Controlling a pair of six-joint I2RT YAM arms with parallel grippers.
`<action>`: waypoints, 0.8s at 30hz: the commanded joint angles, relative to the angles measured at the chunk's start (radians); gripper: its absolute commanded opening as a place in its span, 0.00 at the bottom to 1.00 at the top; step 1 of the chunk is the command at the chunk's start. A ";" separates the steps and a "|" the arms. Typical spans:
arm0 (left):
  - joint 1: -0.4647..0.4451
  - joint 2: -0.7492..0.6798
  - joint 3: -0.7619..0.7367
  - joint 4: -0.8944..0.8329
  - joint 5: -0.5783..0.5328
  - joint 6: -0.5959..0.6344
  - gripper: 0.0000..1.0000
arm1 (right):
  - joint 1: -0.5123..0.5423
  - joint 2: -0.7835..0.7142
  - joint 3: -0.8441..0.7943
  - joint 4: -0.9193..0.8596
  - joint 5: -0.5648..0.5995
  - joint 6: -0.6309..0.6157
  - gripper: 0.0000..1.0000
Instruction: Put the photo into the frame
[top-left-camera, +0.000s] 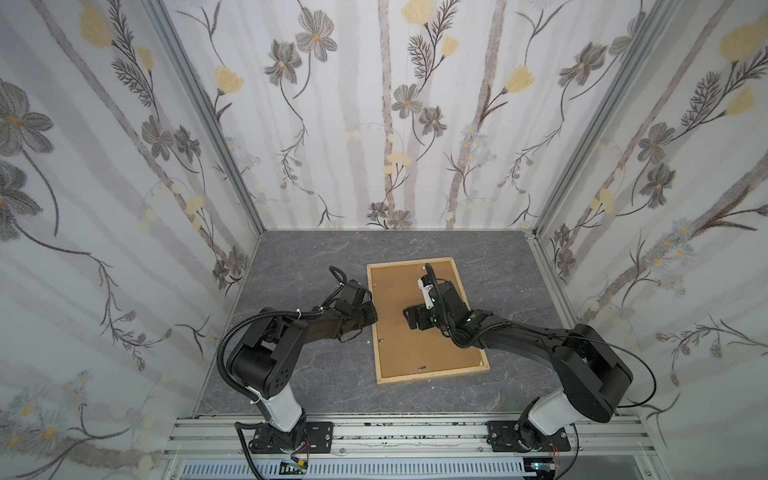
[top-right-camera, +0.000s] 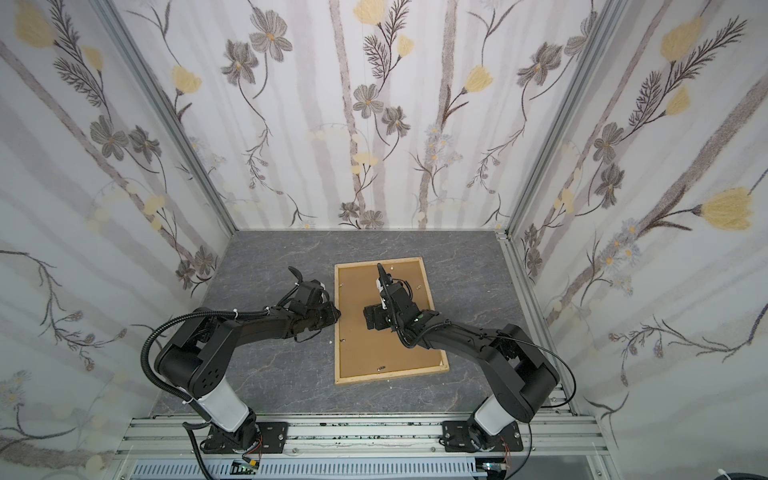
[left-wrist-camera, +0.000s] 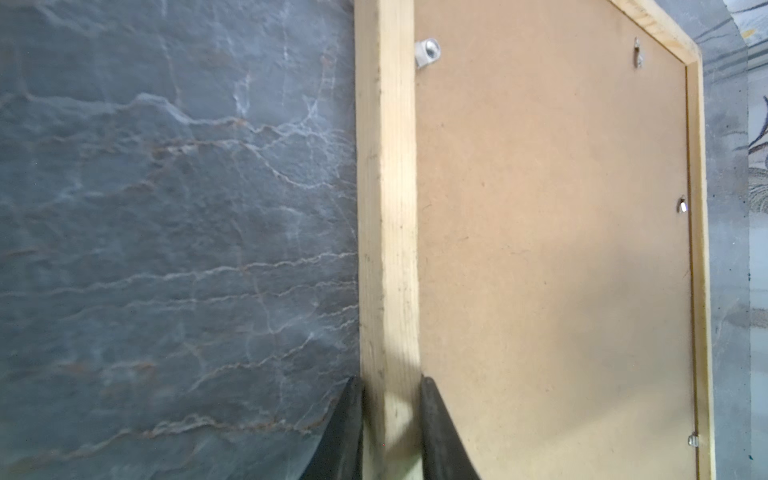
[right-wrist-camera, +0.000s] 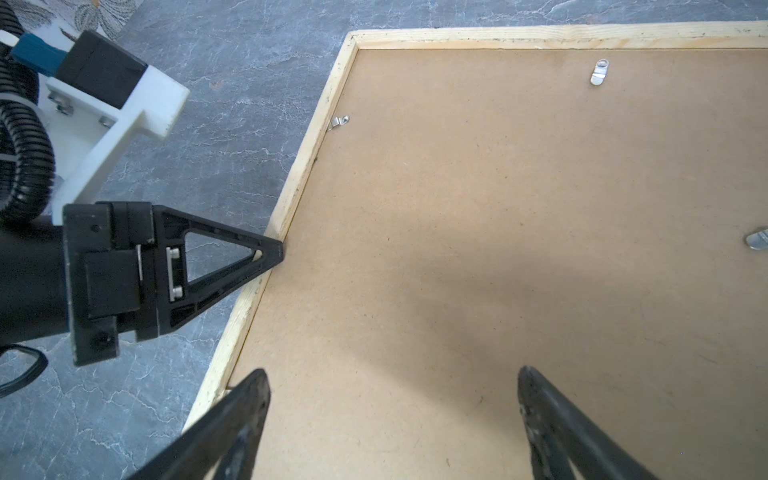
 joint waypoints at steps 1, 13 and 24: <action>-0.006 -0.004 -0.008 -0.188 -0.001 0.064 0.22 | -0.001 0.002 0.016 0.008 -0.002 -0.001 0.92; 0.054 0.024 0.105 -0.218 0.003 0.079 0.56 | -0.010 0.016 0.051 -0.025 0.022 -0.019 0.93; 0.146 0.225 0.413 -0.301 -0.012 0.128 0.58 | -0.041 0.019 0.053 -0.054 0.024 -0.029 0.93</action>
